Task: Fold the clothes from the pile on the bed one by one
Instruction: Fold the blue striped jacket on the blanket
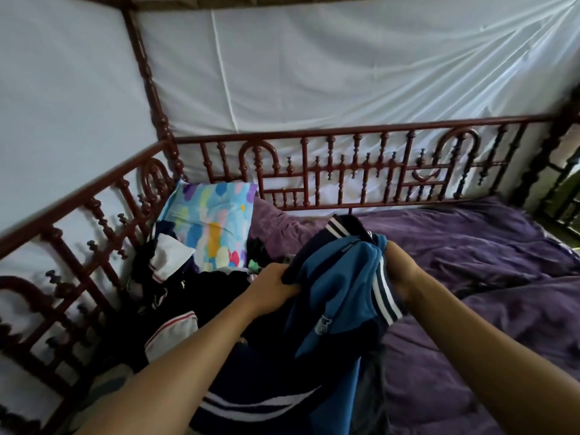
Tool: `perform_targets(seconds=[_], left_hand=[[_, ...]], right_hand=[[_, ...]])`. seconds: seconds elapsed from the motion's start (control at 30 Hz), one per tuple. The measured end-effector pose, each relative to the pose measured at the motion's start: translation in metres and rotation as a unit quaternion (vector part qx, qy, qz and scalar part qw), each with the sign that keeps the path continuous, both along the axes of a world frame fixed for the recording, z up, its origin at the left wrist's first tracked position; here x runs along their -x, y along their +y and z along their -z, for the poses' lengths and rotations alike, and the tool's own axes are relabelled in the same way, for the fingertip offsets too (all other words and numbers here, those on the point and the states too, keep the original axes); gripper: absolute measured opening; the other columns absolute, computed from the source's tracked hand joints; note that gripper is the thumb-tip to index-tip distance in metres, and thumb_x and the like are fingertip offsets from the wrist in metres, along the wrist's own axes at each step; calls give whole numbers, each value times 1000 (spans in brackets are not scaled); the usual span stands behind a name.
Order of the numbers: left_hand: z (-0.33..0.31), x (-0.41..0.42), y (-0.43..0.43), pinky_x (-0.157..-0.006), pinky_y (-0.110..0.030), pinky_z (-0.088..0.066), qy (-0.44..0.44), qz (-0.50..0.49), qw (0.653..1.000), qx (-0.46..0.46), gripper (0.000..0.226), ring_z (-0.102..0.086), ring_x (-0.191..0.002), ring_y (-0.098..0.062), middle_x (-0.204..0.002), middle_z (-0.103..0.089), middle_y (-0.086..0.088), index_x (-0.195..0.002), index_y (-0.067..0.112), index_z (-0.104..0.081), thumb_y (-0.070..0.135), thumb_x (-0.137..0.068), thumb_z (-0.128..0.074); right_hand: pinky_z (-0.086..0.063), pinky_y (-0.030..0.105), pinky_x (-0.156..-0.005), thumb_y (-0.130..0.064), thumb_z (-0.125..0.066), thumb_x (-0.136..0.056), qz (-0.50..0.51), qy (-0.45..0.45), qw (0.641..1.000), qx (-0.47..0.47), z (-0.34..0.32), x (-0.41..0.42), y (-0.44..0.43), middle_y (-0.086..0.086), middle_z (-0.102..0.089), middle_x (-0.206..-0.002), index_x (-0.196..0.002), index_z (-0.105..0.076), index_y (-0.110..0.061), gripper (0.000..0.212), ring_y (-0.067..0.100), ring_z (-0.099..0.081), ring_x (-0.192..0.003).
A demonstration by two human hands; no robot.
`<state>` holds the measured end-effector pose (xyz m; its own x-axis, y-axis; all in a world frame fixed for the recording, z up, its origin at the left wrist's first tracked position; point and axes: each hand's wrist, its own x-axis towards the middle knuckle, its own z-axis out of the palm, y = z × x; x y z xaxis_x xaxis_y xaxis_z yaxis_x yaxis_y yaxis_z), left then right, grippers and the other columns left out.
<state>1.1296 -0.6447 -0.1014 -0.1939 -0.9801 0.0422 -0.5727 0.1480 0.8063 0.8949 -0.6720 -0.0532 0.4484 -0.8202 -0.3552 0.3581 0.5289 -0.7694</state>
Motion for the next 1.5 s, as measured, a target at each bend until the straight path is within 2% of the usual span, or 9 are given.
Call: perform_targets(seconds=[0.2, 0.33, 0.47, 0.57, 0.73, 0.9, 1.1, 1.33, 1.5], left_hand=[[-35, -7, -33, -60, -20, -47, 130, -145, 978, 76, 9, -57, -63, -3, -71, -68, 10, -74, 21, -69, 16, -82, -67], [-65, 0, -52, -46, -10, -34, 102, -62, 985, 122, 35, -45, -45, 6, -46, -53, 21, -55, 35, -61, 5, -72, -70], [-90, -11, -68, -51, -20, -39, -12, 116, 992, 45, 35, -46, -50, -2, -51, -50, 12, -56, 21, -54, 24, -58, -88], [-106, -15, -71, -46, -14, -40, -54, 183, 982, 0, 27, -54, -48, 1, -51, -57, 12, -58, 27, -63, 39, -60, -87], [-149, 5, -88, -47, -18, -43, 181, 68, 973, 122, 30, -54, -46, -1, -49, -58, 12, -53, 27, -65, 15, -78, -76], [-190, 17, -98, -36, -13, -22, 182, 6, 949, 258, 42, -28, -38, 1, -40, -31, 15, -46, 20, -40, 15, -70, -74], [-177, 8, -102, -64, -32, -36, -49, -94, 913, 395, 19, -59, -77, -35, -79, -64, -16, -87, 5, -57, 21, -86, -68], [-185, 43, -94, -66, -43, -41, -142, -185, 895, 381, 24, -57, -88, -50, -93, -62, -31, -83, 10, -56, 29, -94, -46], [-163, 110, -71, -71, -47, -43, -147, -158, 908, 359, 27, -57, -95, -51, -102, -61, -34, -100, 4, -64, 23, -95, -45]], right_hand=[[-48, 49, -93, -62, -55, -85, 87, 91, 992, 6, 30, 21, -5, 15, -63, -118, -123, -57, -20, 57, 36, -60, -110], [-58, 29, -69, 5, -78, -71, 4, 256, 954, 153, 55, -4, 21, 6, -74, -99, -111, -65, -11, 44, 19, -72, -88], [-44, 22, -57, 5, -68, -75, 61, 536, 815, 213, 49, 23, 17, -2, -60, -67, -65, -64, -18, 26, 12, -55, -67], [-45, 36, -65, -4, -70, -74, 176, 621, 718, 261, 9, 63, 11, 13, -67, -74, -74, -70, -6, 2, 19, -58, -73], [-41, 26, -69, -13, -76, -68, 276, 650, 613, 353, -58, 79, 22, -4, -66, -83, -95, -72, -20, 28, 17, -60, -76], [-48, 33, -74, -25, -73, -80, 96, 724, 631, 259, -20, 94, 45, 6, -69, -87, -89, -72, -16, 13, 16, -62, -83], [-42, 16, -53, -1, -69, -85, 276, 536, 736, 308, -55, 135, 80, -12, -57, -52, -65, -64, -11, 23, -1, -50, -49], [-35, 28, -62, -17, -65, -90, 263, 483, 705, 448, -130, 154, 127, 3, -51, -70, -81, -68, -4, 16, 11, -44, -68], [-44, 33, -66, -23, -61, -88, 340, 325, 832, 293, -80, 195, 152, 8, -65, -77, -85, -72, -6, 21, 21, -57, -72]])
